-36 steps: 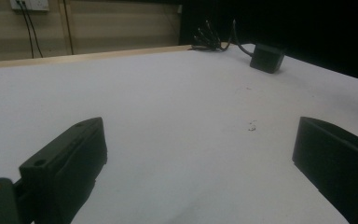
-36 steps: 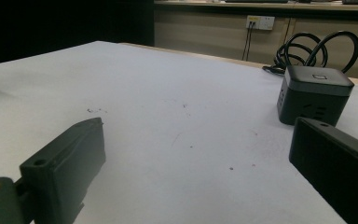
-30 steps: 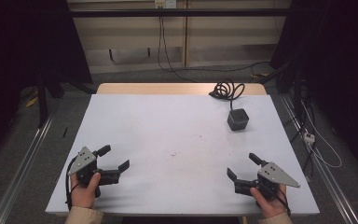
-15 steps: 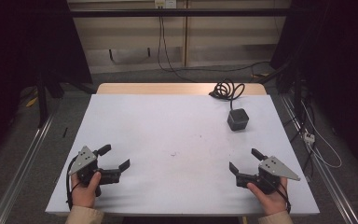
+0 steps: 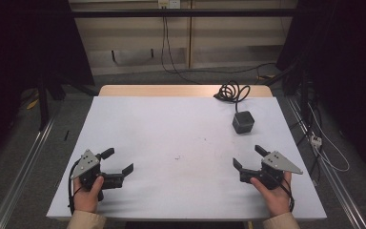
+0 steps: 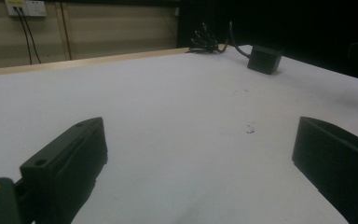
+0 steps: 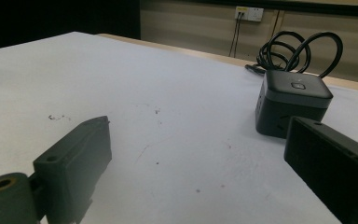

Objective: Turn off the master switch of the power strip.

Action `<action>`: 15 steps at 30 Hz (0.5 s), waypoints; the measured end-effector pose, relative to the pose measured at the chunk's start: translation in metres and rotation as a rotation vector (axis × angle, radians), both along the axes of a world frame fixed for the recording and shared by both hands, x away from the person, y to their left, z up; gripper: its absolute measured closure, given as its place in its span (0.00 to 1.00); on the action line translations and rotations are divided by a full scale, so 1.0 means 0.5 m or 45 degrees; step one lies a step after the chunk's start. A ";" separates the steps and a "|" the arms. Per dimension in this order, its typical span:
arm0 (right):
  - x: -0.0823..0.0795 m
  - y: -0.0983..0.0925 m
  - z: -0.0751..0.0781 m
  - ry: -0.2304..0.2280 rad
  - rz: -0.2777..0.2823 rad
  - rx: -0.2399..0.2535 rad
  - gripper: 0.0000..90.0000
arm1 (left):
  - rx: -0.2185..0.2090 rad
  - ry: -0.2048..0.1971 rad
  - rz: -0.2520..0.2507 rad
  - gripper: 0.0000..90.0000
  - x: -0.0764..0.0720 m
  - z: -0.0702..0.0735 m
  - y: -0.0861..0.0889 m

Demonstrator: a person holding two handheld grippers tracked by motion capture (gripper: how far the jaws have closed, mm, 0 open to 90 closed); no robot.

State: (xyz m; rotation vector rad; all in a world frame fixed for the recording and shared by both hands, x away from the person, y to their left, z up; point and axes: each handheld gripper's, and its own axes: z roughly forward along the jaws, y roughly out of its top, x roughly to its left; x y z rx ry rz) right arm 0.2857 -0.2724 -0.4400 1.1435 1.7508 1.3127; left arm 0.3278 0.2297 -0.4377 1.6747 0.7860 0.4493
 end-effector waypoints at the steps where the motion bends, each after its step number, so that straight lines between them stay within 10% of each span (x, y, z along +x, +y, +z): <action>1: 0.000 0.000 0.000 0.000 0.000 0.000 0.08 | 0.005 0.000 -0.004 0.03 0.000 0.000 0.000; 15: 0.031 -0.009 0.006 0.017 -0.012 0.006 0.08 | 0.009 -0.002 -0.010 0.03 0.000 0.000 0.000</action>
